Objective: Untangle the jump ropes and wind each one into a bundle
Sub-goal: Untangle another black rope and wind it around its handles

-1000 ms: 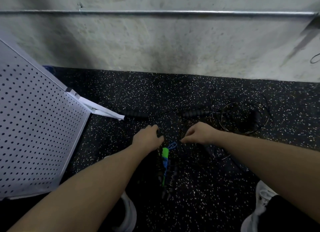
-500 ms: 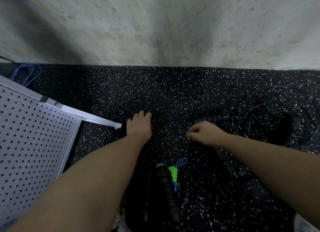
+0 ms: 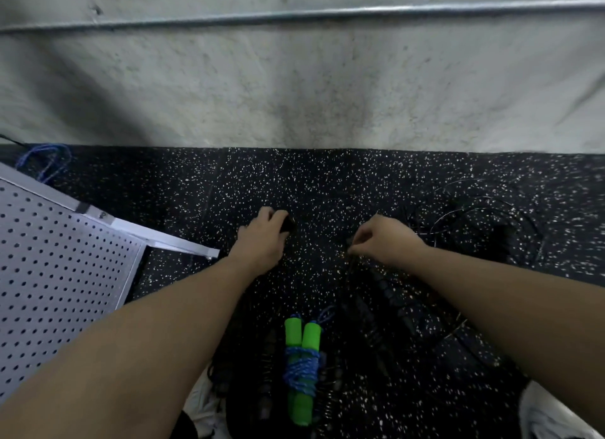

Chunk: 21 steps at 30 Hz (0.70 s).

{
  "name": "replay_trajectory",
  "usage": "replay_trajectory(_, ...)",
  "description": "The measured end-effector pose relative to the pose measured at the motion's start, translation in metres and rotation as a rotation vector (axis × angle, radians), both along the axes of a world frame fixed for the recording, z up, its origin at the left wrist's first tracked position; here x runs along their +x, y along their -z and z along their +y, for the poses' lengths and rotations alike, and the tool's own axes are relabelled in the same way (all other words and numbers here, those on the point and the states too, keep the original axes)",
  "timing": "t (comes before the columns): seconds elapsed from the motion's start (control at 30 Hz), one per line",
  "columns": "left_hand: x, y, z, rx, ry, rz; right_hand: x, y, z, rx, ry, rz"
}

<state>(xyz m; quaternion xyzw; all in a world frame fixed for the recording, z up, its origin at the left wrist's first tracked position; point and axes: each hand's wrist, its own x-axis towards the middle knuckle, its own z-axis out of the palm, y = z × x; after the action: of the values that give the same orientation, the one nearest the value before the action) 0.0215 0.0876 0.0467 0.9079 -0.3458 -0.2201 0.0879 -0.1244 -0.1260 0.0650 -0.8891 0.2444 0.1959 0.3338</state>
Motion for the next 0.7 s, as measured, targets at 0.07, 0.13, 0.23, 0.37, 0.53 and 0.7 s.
replay_trajectory(0.07, -0.012, -0.032, -0.012, -0.094, 0.048, -0.017, -0.006, -0.025, -0.004, -0.122, 0.026, -0.089)
replay_trajectory(0.13, -0.026, -0.067, -0.023, -0.204, 0.13, -0.025, -0.015, -0.051, -0.007, -0.216, 0.095, -0.216)
replay_trajectory(0.23, -0.05, -0.116, -0.034, -0.377, 0.266, 0.007, -0.032, -0.092, -0.013, -0.277, 0.14, -0.34)
replay_trajectory(0.37, -0.084, -0.169, -0.036, -0.513, 0.27, 0.026, -0.056, -0.127, -0.025, -0.283, -0.006, -0.241)
replay_trajectory(0.53, -0.121, -0.223, -0.036, -0.73, 0.159, 0.057, -0.099, -0.177, -0.006, -0.021, 0.006, -0.188)
replay_trajectory(0.7, -0.15, -0.264, -0.031, -0.92, 0.003, 0.19, -0.135, -0.222, -0.011, 0.031, 0.167, -0.353)
